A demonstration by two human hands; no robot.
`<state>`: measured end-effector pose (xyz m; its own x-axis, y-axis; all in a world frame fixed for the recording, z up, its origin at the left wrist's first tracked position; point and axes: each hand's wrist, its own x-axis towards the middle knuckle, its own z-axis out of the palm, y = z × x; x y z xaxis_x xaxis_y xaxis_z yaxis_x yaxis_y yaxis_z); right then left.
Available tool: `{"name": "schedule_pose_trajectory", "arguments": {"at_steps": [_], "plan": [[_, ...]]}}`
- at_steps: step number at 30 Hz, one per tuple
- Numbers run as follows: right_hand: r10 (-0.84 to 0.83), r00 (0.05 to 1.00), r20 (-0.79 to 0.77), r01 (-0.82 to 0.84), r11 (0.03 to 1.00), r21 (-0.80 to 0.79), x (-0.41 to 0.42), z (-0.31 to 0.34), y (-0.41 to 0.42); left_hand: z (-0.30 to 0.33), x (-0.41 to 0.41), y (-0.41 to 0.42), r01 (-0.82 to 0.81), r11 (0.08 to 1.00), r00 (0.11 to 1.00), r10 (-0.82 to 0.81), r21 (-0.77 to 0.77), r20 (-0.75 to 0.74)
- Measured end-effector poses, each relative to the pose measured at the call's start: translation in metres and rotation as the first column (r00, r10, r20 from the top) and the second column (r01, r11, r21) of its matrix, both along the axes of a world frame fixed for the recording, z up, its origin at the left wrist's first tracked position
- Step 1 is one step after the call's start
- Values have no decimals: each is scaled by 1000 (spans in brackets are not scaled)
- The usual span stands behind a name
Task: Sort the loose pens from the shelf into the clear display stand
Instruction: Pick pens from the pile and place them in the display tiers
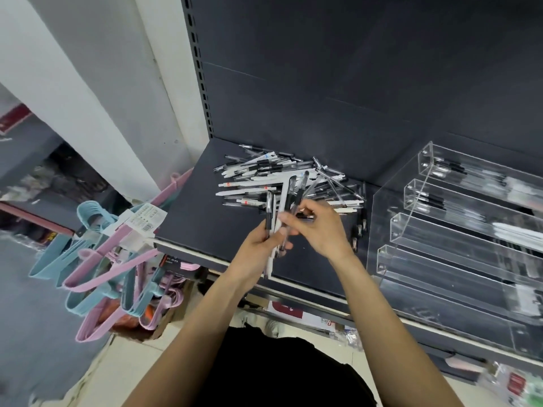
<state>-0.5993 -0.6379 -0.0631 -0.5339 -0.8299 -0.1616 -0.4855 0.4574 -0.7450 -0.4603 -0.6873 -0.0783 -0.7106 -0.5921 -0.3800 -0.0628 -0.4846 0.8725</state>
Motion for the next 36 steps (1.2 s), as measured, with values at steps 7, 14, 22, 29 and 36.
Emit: {"name": "schedule_pose_trajectory", "arguments": {"at_steps": [7, 14, 22, 29, 36], "plan": [[142, 945, 293, -184, 976, 121, 13, -8, -22, -7, 23, -4, -113, 946, 982, 152, 303, -110], [87, 794, 602, -175, 981, 88, 6, 13, -51, -7, 35, -7, -87, 902, 971, 171, 423, -166], [157, 828, 539, -248, 963, 101, 13, 15, -57, -8, 35, -7, -72, 883, 966, 177, 464, -189], [140, 989, -47, -138, 990, 38, 27, 14, -53, -15, 22, 1, -287, 954, 935, 299, -89, 188], [265, 947, -182, -251, 963, 96, 50, 21, -47, -11, 19, 9, -25, 832, 882, 279, -555, 379]]}}
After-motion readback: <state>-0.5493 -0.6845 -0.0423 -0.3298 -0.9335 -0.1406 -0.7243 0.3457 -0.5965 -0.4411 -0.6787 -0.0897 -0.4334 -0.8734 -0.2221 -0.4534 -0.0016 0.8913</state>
